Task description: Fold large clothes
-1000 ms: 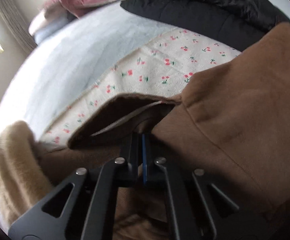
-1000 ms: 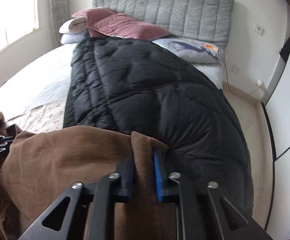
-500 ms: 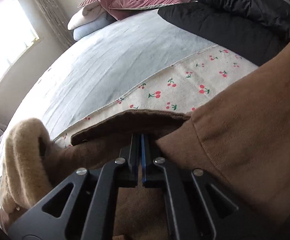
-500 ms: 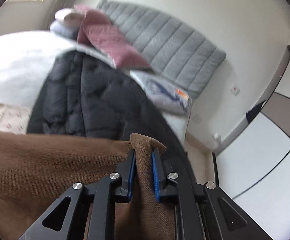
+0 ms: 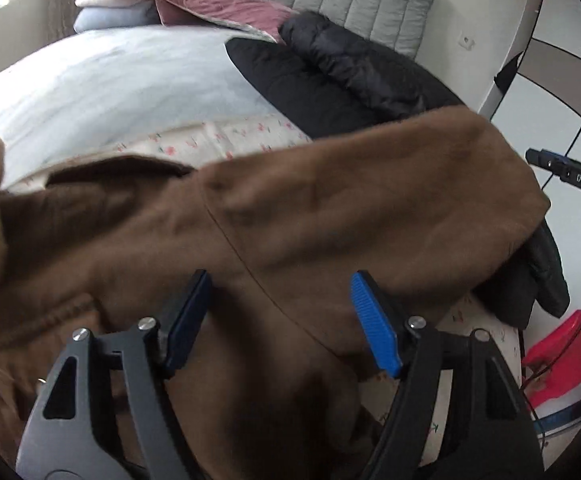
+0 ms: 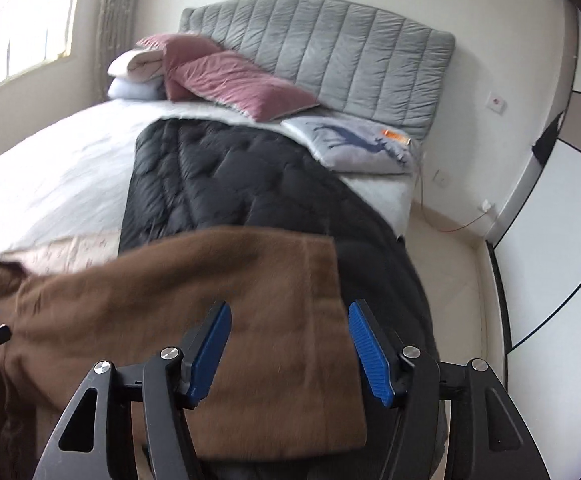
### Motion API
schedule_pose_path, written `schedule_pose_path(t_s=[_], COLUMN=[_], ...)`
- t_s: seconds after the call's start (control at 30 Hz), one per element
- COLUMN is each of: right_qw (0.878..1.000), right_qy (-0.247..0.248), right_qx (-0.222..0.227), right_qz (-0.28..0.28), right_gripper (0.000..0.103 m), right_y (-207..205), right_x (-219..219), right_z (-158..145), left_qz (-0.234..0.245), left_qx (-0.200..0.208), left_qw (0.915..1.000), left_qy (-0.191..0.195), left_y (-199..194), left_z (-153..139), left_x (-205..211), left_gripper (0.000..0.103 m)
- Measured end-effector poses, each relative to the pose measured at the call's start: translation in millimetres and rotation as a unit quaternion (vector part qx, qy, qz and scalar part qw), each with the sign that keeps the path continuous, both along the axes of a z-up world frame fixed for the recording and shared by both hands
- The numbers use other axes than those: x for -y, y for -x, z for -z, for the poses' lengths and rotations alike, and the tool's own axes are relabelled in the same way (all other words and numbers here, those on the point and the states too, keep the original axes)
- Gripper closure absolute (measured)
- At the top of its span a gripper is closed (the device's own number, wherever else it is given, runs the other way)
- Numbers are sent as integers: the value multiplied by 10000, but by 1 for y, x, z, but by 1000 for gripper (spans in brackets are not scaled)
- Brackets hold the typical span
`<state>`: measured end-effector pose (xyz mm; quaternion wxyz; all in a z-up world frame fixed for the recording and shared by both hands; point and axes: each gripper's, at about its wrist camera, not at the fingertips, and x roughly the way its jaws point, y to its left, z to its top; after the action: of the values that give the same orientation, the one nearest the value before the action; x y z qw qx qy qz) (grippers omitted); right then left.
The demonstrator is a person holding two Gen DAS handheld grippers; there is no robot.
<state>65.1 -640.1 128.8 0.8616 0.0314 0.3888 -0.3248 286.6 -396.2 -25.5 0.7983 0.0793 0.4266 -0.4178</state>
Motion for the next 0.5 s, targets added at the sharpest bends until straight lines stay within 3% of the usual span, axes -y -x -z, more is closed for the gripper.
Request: schedule_pose_path(t_s=[0.1,0.17,0.23,0.3,0.37,0.5], right_qw=[9996,9993,9982,9956,9912,9796], right_qy=[15,-62,-175,-309,-436,-916], right_qx=[-257,-277,-229,-123,-7,199], right_qz=[-99,-263,-517,-876,-1252,-1777], right_gripper=[41,41,40,32,24,22], right_y=[1,7,18,29,44,74], right_x=[-15,-35,-57,-85,-115,-163], right_z=[5,-1,-10,-19,-26,-25], left_qz=[0,-86,-263,-350,-425,-495], left_qx=[287,210,-163,-364,-290,-1], left_qw=[9974,9972,9975,9976,9978,9975], left_qy=[-662,-709,-635,-479,-426,-510], left_y=[11,12,9,14,29,68], left_z=[23,11,-4,-20,-39,-68], left_x=[16,15,1,-20,-50,-119], left_gripper=[30,30,29,24,20,18])
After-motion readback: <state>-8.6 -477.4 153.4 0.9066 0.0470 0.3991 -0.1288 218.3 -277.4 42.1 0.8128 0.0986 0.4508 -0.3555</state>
